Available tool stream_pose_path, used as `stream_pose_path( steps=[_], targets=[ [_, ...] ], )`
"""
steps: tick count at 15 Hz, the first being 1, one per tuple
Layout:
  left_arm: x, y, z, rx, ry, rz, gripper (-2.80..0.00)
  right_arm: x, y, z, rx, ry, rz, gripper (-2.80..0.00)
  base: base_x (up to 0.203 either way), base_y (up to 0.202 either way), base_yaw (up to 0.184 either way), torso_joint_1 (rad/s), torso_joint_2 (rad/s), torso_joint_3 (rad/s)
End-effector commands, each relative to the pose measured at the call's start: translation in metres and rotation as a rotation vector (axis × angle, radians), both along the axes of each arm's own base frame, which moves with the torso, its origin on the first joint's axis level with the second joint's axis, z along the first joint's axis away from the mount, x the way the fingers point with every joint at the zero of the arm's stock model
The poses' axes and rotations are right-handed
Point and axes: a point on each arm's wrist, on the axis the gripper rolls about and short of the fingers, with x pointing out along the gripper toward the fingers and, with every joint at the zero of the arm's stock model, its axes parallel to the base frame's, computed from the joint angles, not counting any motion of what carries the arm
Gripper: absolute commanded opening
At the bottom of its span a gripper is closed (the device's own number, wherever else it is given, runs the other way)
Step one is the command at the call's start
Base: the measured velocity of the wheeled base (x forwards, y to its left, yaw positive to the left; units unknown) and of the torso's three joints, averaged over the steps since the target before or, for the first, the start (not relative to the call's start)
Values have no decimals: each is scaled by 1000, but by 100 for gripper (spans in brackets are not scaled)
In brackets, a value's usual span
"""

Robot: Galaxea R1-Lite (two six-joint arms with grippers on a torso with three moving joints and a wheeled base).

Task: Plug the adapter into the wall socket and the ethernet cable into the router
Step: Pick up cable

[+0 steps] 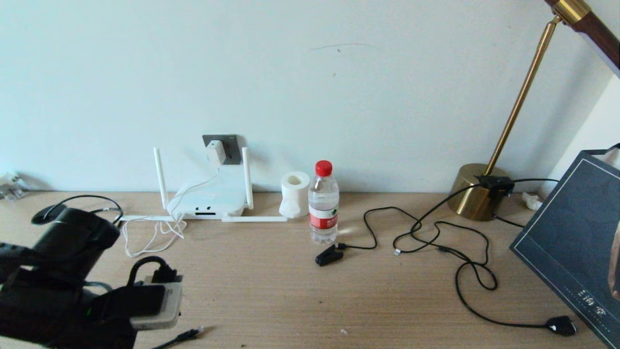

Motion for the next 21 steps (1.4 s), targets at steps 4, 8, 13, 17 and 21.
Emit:
stream_pose_path(
  steps=[4, 8, 13, 17, 21],
  targets=[
    [31, 18, -23, 35, 102, 18, 0, 0, 0, 0, 0, -1, 0, -280, 0, 0, 0, 0, 0, 0],
    [34, 18, -30, 36, 131, 19, 0, 0, 0, 0, 0, 0, 0, -280, 0, 0, 0, 0, 0, 0],
    [37, 18, -41, 39, 168, 22, 0, 0, 0, 0, 0, -1, 0, -280, 0, 0, 0, 0, 0, 0],
    [38, 19, -43, 51, 176, 28, 0, 0, 0, 0, 0, 0, 0, -280, 0, 0, 0, 0, 0, 0],
    [39, 20, -45, 53, 188, 35, 0, 0, 0, 0, 0, 0, 0, -280, 0, 0, 0, 0, 0, 0]
  ],
)
